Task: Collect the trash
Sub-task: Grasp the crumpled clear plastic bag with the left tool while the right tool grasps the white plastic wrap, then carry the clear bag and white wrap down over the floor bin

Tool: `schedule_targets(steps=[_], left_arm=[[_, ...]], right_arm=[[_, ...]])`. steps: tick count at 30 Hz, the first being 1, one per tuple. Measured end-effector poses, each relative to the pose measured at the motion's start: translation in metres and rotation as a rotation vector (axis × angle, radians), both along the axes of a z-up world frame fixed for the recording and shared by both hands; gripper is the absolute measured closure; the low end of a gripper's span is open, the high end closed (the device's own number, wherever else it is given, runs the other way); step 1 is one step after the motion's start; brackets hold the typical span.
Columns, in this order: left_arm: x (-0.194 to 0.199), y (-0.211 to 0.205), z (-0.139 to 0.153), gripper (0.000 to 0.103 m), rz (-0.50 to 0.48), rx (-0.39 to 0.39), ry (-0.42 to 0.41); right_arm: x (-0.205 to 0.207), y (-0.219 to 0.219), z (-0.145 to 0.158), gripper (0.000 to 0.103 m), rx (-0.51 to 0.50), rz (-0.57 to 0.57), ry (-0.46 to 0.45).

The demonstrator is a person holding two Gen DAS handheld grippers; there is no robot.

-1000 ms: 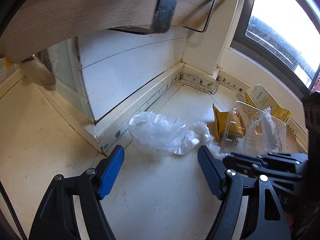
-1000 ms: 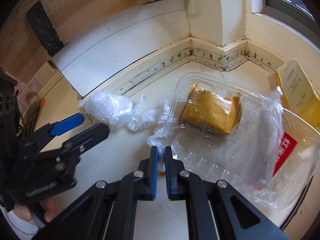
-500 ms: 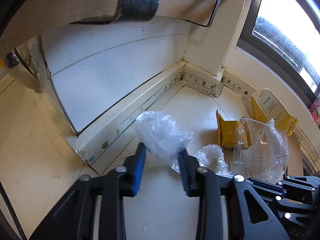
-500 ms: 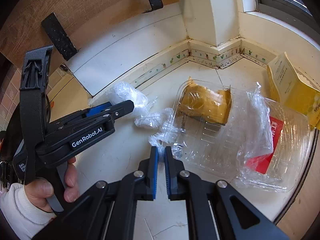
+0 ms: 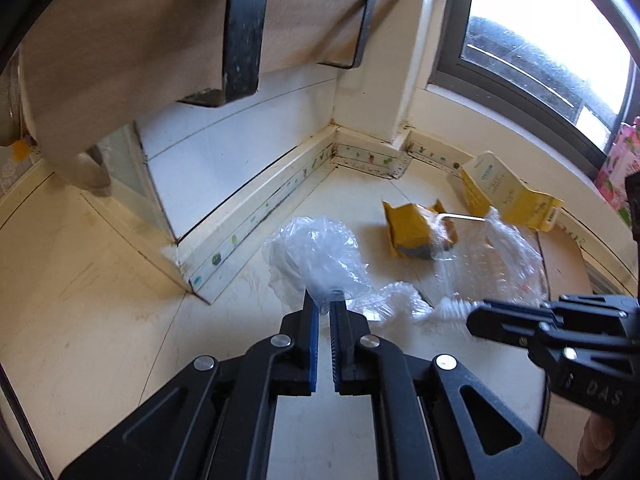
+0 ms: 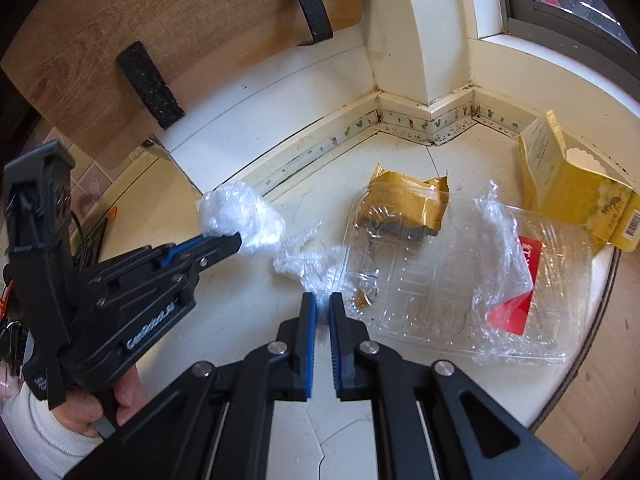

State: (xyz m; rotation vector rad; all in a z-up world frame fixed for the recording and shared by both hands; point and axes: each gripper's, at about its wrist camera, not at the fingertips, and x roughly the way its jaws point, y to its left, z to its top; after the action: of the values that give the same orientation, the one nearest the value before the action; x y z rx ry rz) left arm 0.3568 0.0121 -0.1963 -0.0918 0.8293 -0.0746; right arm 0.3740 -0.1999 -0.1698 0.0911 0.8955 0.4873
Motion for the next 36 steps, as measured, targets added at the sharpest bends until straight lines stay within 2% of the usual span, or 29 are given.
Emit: schedule_targets(steps=[10, 17, 24, 30, 36], left_arm=[[-0.08, 0.0, 0.061, 0.1, -0.027, -0.013, -0.047], [-0.155, 0.013, 0.114, 0.1, -0.043, -0.03, -0.092], [-0.231, 0.028, 0.148, 0.1, -0.063, -0.023, -0.122], [-0.3, 0.042, 0.156, 0.1, -0.079, -0.023, -0.12], [-0.351, 0.059, 0.125, 0.1, -0.086, -0.052, -0.05]], right_arm=[[-0.066, -0.002, 0.045, 0.097, 0.01, -0.019, -0.081], [-0.127, 0.001, 0.087, 0.097, 0.016, -0.045, -0.162], [-0.19, 0.0, 0.129, 0.097, 0.048, -0.076, -0.229], [-0.253, 0.008, 0.148, 0.097, 0.047, -0.069, -0.269], [-0.312, 0.028, 0.134, 0.097, 0.05, -0.044, -0.238]])
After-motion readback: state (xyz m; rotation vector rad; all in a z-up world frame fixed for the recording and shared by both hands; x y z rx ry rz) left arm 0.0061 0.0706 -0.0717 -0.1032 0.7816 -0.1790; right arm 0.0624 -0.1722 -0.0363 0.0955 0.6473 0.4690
